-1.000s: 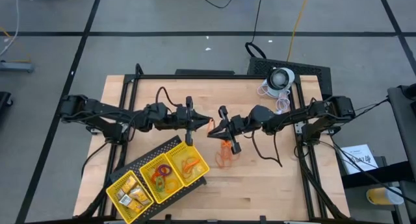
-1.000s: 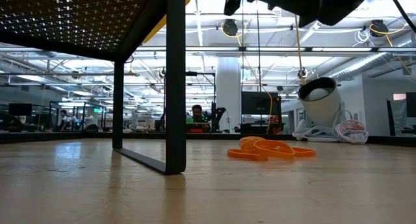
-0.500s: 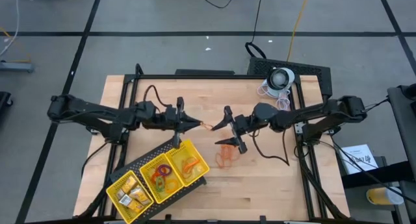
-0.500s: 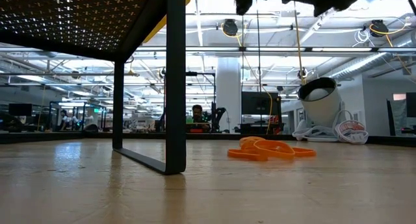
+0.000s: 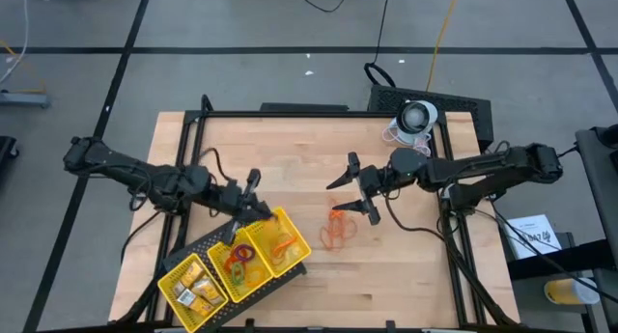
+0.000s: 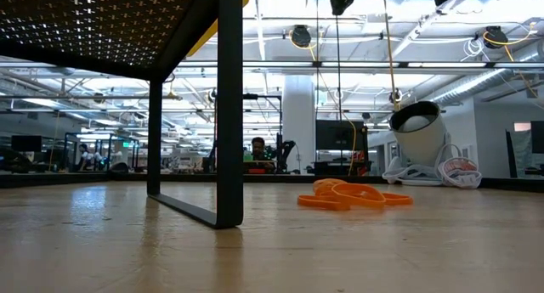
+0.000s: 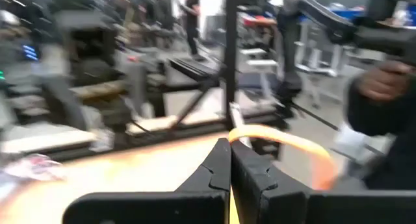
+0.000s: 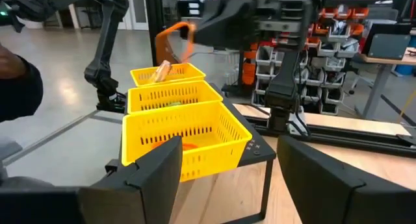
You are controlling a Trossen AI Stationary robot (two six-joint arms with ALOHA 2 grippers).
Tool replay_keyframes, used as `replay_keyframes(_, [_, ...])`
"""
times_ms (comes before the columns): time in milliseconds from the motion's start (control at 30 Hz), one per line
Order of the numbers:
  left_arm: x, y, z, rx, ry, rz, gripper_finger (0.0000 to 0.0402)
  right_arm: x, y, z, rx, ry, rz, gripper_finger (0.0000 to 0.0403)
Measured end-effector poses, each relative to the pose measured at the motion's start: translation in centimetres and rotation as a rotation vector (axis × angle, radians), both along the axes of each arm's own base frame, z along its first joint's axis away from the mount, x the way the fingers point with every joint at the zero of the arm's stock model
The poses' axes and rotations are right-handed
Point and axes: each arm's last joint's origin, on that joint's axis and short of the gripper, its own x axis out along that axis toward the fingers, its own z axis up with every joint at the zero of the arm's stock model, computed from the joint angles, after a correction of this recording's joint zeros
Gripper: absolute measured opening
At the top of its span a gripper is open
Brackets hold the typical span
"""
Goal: Pick & Place Office Desk Supplies
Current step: Put the orange rubber band into the right yellow bin on the shelf
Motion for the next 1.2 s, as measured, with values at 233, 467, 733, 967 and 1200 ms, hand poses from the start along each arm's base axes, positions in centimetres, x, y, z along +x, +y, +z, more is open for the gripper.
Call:
replay_keyframes(233, [0.3,-1.4,-1.7,0.029,0.121,-0.036,0.0002,0.3,0.0,-0.4,-0.002,0.019,0.0,0.0239])
replay_keyframes(467, [0.7,-1.6,-2.5,-0.04,0.207,-0.018,0.0051,0.4,0.0,-0.6,-0.005,0.025,0.0,0.0238])
replay_keyframes(733, [0.6,-1.3,-3.1,-0.086,0.289,0.094,0.0173,0.4,0.0,-0.5,-0.008,0.021,0.0,0.0238])
replay_keyframes(967, [0.3,-1.2,-4.1,-0.107,0.407,0.116,0.0265,0.4,0.0,-0.6,-0.008,0.03,0.0,0.0238])
replay_keyframes(1200, [0.2,-1.0,-3.9,-0.123,0.433,0.161,0.0293,0.4,0.0,-0.6,-0.026,0.016,-0.003,0.0238])
